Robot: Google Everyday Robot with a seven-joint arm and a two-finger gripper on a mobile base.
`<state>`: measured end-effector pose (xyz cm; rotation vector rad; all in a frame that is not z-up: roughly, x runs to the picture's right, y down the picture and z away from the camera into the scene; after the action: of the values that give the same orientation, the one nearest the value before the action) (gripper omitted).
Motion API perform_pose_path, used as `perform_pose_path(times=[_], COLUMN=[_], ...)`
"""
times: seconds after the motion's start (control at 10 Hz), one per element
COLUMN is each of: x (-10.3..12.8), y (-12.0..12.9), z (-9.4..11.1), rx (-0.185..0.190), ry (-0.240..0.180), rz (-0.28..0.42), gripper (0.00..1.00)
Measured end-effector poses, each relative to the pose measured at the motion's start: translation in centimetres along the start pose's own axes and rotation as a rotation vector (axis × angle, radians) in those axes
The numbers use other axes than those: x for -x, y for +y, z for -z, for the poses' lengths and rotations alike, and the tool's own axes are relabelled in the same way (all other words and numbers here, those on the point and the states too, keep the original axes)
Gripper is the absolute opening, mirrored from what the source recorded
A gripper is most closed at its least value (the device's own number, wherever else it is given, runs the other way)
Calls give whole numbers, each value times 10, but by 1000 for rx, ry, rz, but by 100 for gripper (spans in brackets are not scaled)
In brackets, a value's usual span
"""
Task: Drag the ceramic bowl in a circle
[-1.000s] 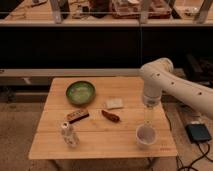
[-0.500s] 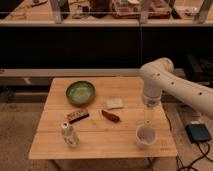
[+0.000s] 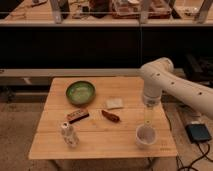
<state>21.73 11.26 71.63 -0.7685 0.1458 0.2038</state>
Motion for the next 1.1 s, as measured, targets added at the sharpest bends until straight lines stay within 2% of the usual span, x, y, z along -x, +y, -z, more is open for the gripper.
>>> perform_pose_path(times=[1.1], x=[-1], y=[-1], z=[2], rx=[-9], ry=[3], rz=[3], gripper=[80])
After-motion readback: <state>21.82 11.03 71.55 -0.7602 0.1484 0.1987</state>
